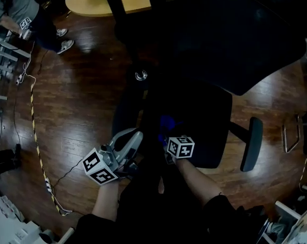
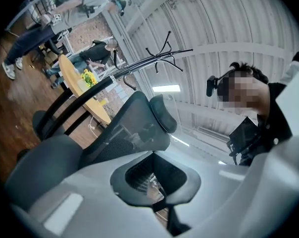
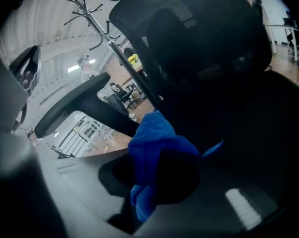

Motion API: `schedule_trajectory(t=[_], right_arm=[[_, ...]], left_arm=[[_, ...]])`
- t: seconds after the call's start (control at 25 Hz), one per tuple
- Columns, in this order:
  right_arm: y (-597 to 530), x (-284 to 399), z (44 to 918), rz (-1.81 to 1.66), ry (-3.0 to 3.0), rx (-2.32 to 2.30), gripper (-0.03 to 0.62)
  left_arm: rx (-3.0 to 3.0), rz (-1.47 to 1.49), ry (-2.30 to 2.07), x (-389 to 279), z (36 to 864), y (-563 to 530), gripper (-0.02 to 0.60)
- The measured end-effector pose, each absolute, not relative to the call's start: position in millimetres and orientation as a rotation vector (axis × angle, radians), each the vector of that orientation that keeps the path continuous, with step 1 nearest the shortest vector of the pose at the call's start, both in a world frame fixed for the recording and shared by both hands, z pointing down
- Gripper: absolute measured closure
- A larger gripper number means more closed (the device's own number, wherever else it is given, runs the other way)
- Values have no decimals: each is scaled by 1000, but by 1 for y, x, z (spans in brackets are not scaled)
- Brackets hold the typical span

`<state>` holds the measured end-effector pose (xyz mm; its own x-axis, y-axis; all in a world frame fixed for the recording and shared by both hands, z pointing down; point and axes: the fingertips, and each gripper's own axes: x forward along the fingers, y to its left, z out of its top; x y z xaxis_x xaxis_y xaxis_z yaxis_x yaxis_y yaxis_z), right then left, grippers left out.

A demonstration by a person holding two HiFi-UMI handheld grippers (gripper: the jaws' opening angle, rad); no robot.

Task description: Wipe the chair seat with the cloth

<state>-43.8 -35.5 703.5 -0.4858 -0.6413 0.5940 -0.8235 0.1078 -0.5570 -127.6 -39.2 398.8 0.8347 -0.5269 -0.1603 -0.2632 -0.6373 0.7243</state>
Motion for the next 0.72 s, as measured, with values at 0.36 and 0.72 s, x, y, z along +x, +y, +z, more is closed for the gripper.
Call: schedule_trajectory(t=[0.36, 0.72], right_arm=[[-11, -161, 731, 1280, -2183, 1166, 526], [11, -77, 749, 1276, -2029, 1423, 526]], left_arm=[[2254, -476, -655, -158, 408, -31, 594], [2286, -434, -536, -126, 405, -33, 594]])
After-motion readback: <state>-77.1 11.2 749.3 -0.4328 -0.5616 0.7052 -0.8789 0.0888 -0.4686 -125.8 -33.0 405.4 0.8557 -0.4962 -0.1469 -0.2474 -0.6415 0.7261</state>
